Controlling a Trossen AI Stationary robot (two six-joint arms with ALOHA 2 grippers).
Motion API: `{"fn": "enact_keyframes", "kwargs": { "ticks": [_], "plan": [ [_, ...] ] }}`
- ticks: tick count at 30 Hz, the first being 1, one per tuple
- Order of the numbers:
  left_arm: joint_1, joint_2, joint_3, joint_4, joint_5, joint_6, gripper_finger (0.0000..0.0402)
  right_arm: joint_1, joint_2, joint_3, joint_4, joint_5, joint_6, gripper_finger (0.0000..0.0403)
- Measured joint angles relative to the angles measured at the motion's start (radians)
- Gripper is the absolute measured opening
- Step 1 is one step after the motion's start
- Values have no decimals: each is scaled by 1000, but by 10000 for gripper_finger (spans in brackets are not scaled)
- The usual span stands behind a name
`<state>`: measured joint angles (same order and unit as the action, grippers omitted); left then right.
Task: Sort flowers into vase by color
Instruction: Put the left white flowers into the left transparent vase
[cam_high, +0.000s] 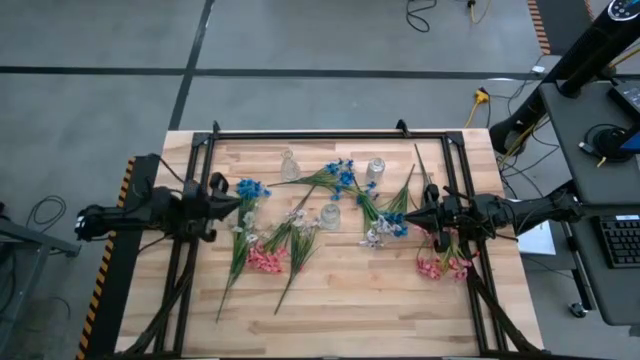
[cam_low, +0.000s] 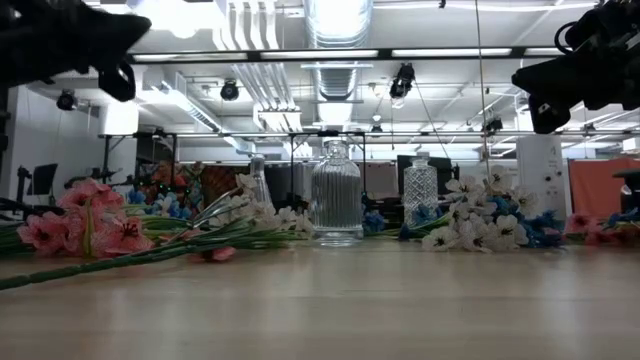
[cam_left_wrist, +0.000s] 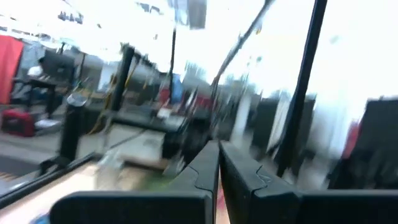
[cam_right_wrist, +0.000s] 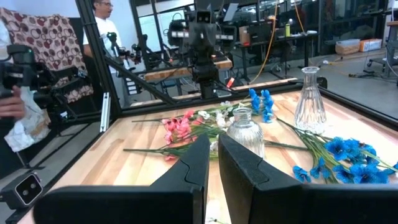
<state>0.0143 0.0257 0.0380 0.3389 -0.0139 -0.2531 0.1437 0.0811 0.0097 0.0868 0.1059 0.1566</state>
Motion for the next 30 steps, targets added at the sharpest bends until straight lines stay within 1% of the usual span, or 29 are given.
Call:
{"fn": "enact_keyframes", "kwargs": {
  "ticks": [4,9,12,16,17,18,20,22,23,24,25,27,30],
  "plan": [
    [0,0,0,58,0,-29,0,0,0,0,1,0,0,29],
    [0,8,0,56,0,-101,0,0,0,0,0,0,0,29],
    [1,18,0,68,-20,-78,0,0,0,0,0,0,12,29],
    [1,30,3,49,-30,-100,0,0,0,0,1,2,15,29],
    [1,33,5,31,-29,-127,0,0,0,0,4,4,27,29],
    [0,39,6,11,-29,-187,0,0,-1,0,7,5,60,29],
    [0,57,-3,-42,-35,-380,0,0,-1,0,16,30,168,29],
    [-1,86,-7,-97,-106,-617,0,0,3,0,5,107,224,29],
    [0,105,-6,-116,-136,-707,0,0,6,0,-3,150,259,28],
    [0,128,1,-142,-151,-764,0,0,8,0,-6,185,282,29],
    [0,154,14,-167,-152,-803,0,0,8,0,-6,209,298,29],
    [-1,212,64,-237,-147,-844,0,0,7,0,1,217,319,28],
    [-1,301,201,-400,-89,-813,0,0,11,0,-10,186,317,28]
  ]
}}
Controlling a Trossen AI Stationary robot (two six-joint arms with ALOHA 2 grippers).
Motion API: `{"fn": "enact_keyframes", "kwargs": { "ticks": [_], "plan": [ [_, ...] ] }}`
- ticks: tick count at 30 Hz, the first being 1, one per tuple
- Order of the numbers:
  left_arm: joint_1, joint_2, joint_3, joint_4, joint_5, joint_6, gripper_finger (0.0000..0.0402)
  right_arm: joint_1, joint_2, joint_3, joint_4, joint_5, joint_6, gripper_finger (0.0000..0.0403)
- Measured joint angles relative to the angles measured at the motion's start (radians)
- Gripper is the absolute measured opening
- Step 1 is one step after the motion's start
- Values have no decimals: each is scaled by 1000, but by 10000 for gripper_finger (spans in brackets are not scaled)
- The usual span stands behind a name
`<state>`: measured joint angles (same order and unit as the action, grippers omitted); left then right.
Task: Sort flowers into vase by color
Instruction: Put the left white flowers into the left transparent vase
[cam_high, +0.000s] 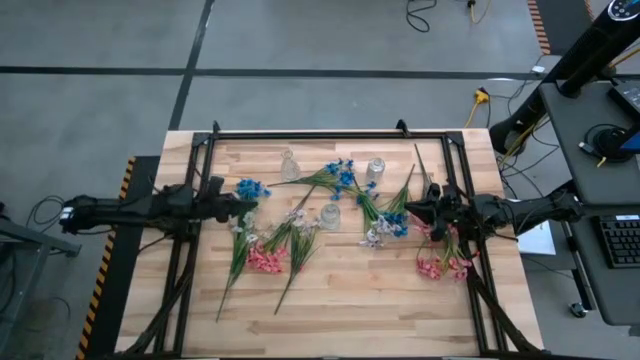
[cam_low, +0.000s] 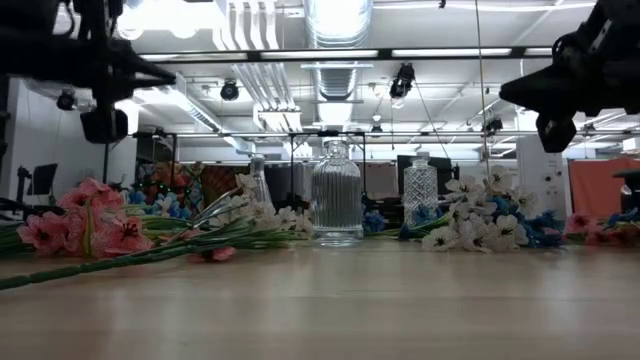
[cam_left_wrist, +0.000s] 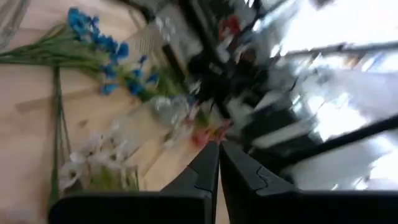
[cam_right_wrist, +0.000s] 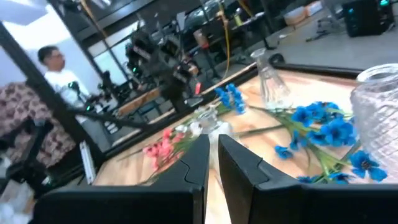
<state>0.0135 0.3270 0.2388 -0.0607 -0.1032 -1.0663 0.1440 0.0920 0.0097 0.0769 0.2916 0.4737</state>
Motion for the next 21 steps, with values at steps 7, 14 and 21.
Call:
{"fn": "enact_keyframes", "kwargs": {
  "ticks": [7,14,21],
  "plan": [
    [-82,278,315,-658,-39,27,0,0,47,2,29,-133,-64,28],
    [-278,514,508,-929,37,-300,0,0,91,148,-142,-136,6,28],
    [-545,756,645,-1068,-63,-579,3,0,176,274,-292,-135,-30,28]
  ]
}}
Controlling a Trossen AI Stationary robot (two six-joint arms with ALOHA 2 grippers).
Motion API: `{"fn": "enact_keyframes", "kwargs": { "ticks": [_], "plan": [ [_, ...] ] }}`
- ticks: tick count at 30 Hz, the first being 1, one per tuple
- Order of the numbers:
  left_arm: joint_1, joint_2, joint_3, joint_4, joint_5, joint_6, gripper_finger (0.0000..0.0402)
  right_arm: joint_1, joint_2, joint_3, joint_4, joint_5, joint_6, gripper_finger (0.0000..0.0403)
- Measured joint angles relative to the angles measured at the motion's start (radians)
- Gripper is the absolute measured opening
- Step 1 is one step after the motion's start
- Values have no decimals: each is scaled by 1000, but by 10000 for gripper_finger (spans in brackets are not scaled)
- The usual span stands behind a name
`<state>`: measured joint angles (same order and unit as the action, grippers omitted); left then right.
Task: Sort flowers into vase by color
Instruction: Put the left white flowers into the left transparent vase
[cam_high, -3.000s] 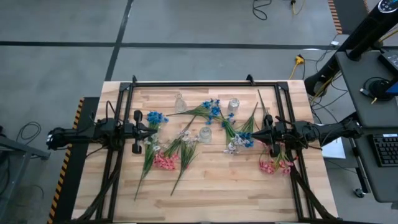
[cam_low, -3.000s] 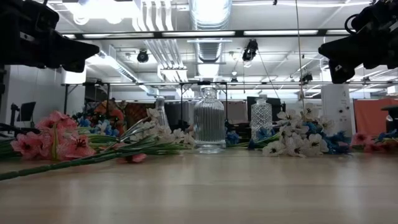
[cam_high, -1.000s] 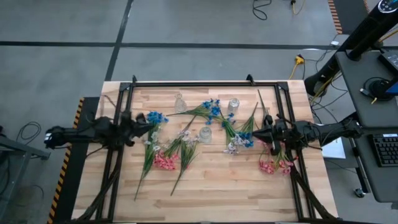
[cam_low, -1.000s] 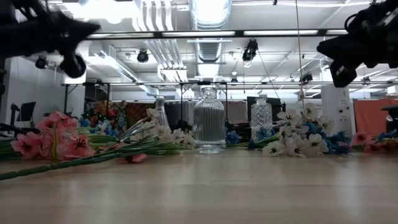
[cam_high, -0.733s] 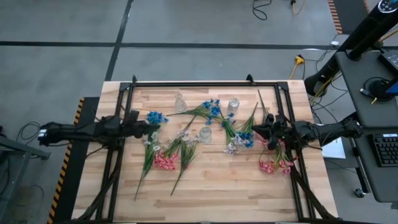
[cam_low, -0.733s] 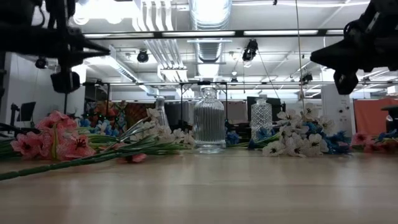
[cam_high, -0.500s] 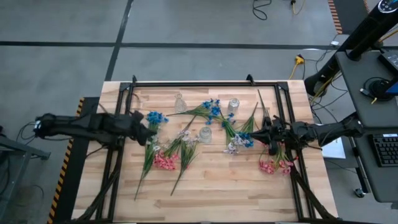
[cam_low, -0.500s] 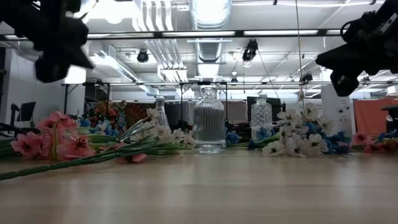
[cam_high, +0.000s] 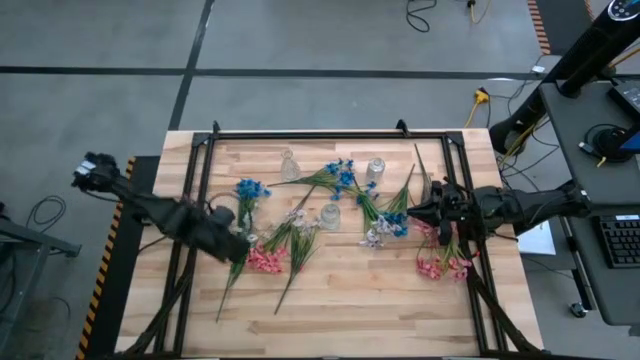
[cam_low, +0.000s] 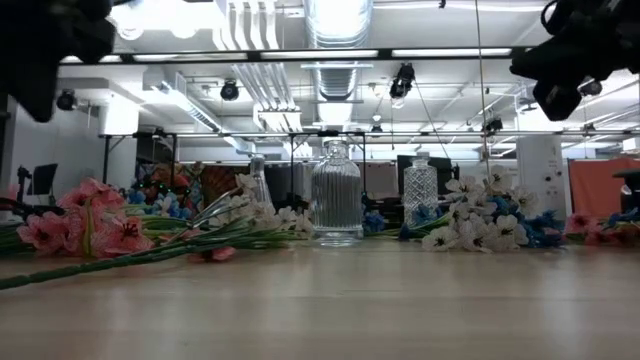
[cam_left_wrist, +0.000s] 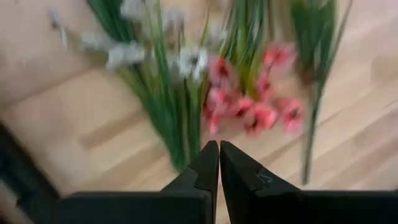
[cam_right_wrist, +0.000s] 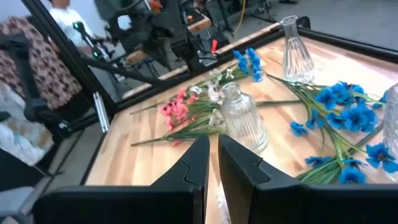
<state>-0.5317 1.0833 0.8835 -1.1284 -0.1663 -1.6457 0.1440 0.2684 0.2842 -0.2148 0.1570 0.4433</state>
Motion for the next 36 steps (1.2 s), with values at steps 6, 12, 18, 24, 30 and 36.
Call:
{"fn": "enact_keyframes", "kwargs": {
  "ticks": [6,12,18,24,30,36],
  "plan": [
    [-133,154,12,-18,67,-128,53,0,80,67,-20,1,-81,28],
    [-134,257,1,-5,105,-182,148,0,142,104,-20,33,-104,28],
    [-133,349,0,96,105,-173,198,0,170,113,-21,53,-118,28],
    [-133,443,-1,116,106,-216,172,0,174,116,-21,53,-142,28],
    [-133,501,-2,115,131,-234,136,0,174,116,-21,53,-157,28],
    [-133,507,-2,114,156,-233,114,0,174,116,-21,53,-159,28]
  ]
}}
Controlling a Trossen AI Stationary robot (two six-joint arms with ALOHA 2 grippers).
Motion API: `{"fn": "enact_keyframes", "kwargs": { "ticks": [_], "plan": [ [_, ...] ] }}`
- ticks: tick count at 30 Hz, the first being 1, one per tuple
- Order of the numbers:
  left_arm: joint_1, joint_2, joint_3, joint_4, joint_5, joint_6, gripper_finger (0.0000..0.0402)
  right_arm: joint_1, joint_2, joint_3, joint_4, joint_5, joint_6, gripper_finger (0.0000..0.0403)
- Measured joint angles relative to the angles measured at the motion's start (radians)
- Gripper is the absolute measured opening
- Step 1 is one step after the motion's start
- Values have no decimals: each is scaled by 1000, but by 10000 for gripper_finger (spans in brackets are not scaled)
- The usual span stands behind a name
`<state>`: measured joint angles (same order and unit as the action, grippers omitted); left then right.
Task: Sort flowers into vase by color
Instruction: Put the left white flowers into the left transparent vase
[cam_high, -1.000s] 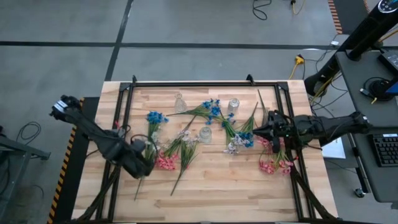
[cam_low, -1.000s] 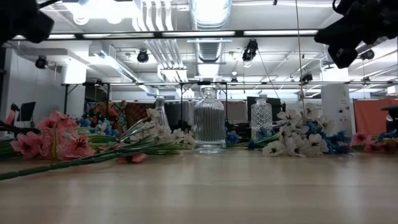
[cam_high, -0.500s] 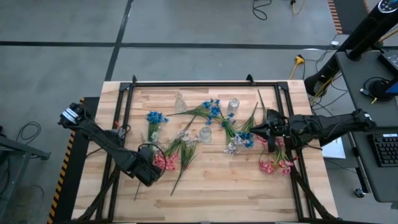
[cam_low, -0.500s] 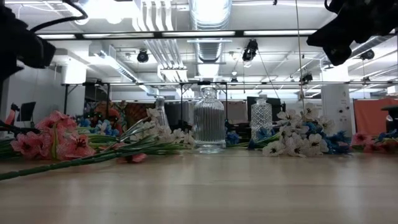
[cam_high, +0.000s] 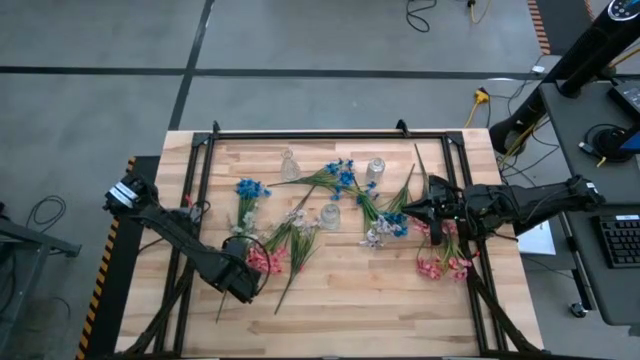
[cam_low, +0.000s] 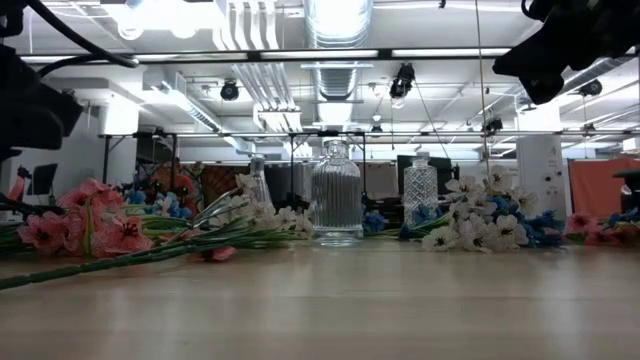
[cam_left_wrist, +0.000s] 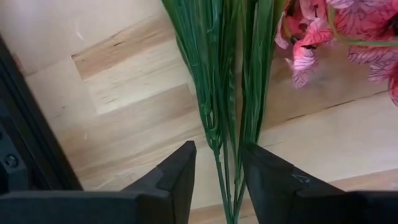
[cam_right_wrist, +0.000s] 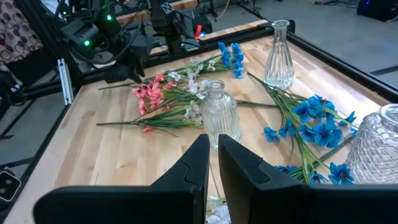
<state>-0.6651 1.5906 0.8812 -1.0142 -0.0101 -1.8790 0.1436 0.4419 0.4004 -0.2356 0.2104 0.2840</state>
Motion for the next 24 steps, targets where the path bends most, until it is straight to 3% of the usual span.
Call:
{"fn": "enact_keyframes", "kwargs": {
  "ticks": [16,24],
  "plan": [
    [0,34,-39,39,-5,-3,69,0,0,0,0,0,0,28],
    [0,51,-39,58,-6,9,10,0,0,0,0,0,0,28]
  ]
}}
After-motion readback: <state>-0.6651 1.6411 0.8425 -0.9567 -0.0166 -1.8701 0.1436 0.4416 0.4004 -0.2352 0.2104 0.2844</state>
